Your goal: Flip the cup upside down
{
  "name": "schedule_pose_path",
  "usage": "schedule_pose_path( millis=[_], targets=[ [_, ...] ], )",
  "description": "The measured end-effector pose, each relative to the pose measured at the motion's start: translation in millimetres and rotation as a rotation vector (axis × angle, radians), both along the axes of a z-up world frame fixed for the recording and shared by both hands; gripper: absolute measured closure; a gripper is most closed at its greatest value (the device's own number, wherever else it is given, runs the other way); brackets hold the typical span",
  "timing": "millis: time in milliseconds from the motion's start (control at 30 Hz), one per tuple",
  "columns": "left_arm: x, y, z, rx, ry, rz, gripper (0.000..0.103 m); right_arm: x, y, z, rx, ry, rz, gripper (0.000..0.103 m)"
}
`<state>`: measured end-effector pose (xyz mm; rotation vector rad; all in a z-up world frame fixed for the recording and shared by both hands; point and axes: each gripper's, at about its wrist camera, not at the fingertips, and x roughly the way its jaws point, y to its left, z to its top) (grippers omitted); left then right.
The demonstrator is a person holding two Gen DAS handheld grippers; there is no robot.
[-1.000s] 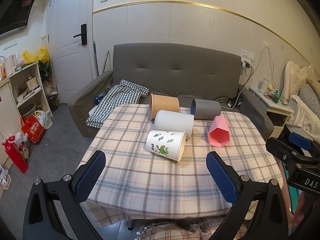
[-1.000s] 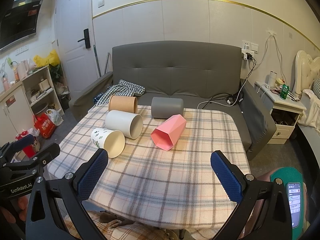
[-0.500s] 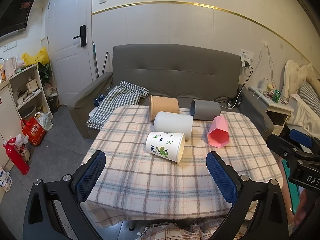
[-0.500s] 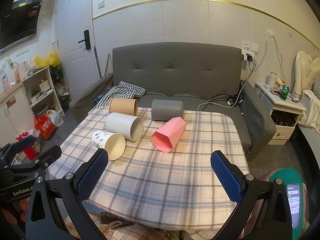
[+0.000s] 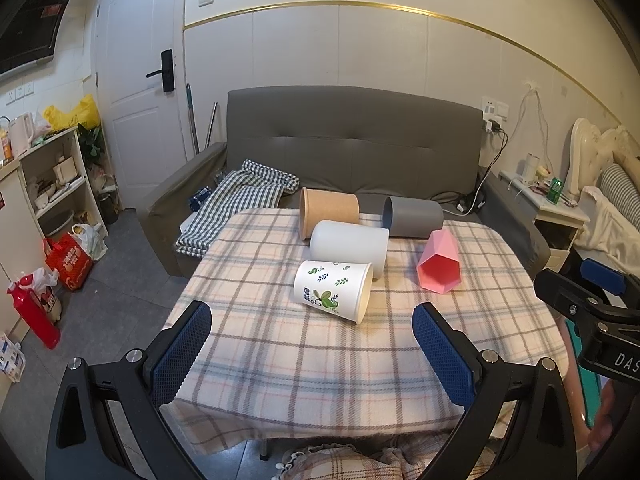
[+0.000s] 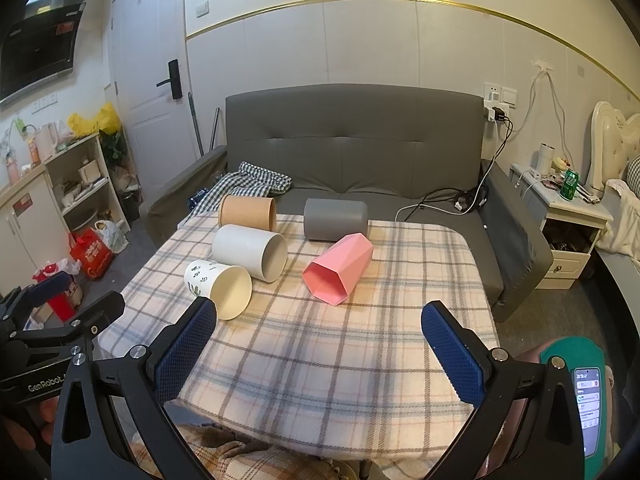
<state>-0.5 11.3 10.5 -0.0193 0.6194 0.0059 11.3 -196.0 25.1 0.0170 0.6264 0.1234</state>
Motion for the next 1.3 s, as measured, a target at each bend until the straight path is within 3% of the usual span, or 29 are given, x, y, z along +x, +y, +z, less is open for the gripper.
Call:
schedule_pose_path(
  millis=[500,667,767,1033,1300],
  targets=[
    [0,8,-1,0.011,0.009,0.014,0.0,-3,3,-9,0.004,0.011,0.021,0.0],
    [5,11,-2,0.012,0.033,0.044,0.0,2,9,-9,0.001,0.028,0.069,0.0],
    [13,17,1,0.008,0.054,0.066,0.0,10,19,-1,-0.052,0.026,0.117,0.0],
    [50,48,6,0.011,0.111,0.153,0.0,67,58,32,-0.219,0.038,0.361,0.0],
    [99,87,-8,-0.002,0.166,0.25,0.0,178,108,25,-0.362,0.208,0.594,0.0]
  ],
)
